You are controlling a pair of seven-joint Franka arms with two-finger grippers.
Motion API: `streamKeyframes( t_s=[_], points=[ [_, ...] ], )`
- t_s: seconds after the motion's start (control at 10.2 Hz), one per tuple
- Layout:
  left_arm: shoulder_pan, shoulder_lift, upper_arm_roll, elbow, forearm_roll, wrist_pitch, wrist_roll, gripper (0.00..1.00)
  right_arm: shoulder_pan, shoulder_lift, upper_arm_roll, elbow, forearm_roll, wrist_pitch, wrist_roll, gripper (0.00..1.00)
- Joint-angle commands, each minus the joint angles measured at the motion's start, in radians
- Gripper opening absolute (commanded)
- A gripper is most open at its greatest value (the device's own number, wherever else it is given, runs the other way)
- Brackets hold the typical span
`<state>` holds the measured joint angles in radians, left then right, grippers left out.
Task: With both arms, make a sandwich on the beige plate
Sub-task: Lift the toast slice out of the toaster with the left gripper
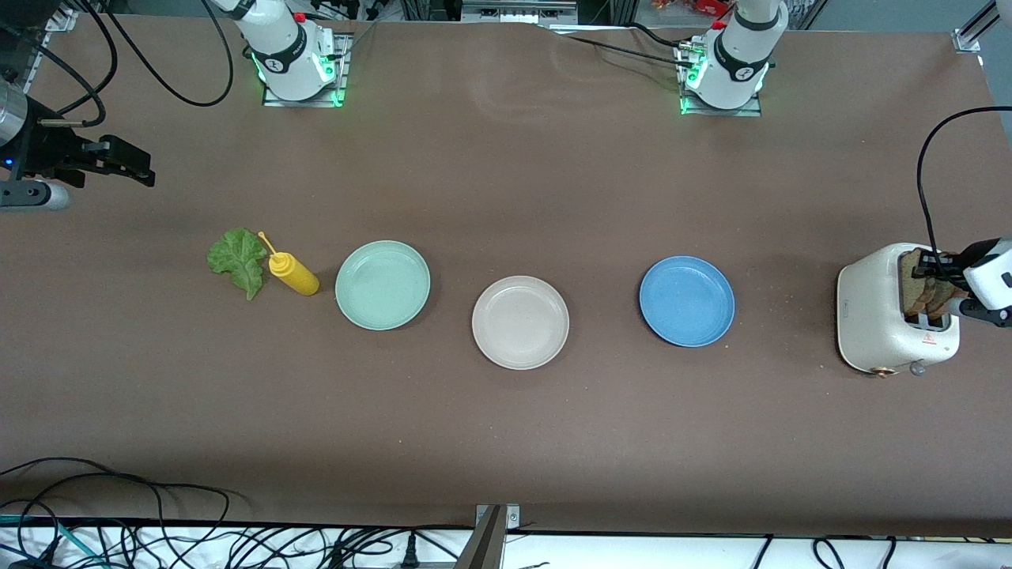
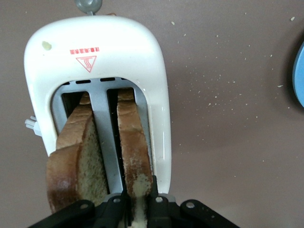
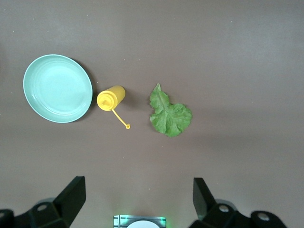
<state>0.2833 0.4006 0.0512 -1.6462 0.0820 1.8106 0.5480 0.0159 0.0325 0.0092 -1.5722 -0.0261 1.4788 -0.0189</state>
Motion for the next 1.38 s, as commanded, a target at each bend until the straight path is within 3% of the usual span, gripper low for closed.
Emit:
streamKeyframes(
  t_s=[0.0,0.3,0.69,0.98,1.28],
  points=[
    [0.001,-0.023,-0.008,-0.008,0.038,0.007,0.03,0.0,-0.005,0.0,0.0,0.017,0.009,-0.018,-0.012,1.0],
    [-0.009,-0.023,-0.008,0.109,0.038,-0.028,0.119,0.0,-0.005,0.0,0.0,0.017,0.008,-0.018,-0.012,1.0],
    [-0.076,-0.016,-0.011,0.288,-0.028,-0.215,0.122,0.0,-0.005,0.0,0.0,0.017,0.008,-0.018,-0.013,1.0],
    [-0.154,-0.008,-0.011,0.319,-0.128,-0.304,0.115,0.0,-0.005,0.0,0.0,0.015,0.008,-0.02,-0.012,1.0],
    [-0.22,0.055,-0.011,0.316,-0.339,-0.346,0.057,0.0,-0.004,0.0,0.003,0.015,0.008,-0.032,-0.01,1.0]
  ],
)
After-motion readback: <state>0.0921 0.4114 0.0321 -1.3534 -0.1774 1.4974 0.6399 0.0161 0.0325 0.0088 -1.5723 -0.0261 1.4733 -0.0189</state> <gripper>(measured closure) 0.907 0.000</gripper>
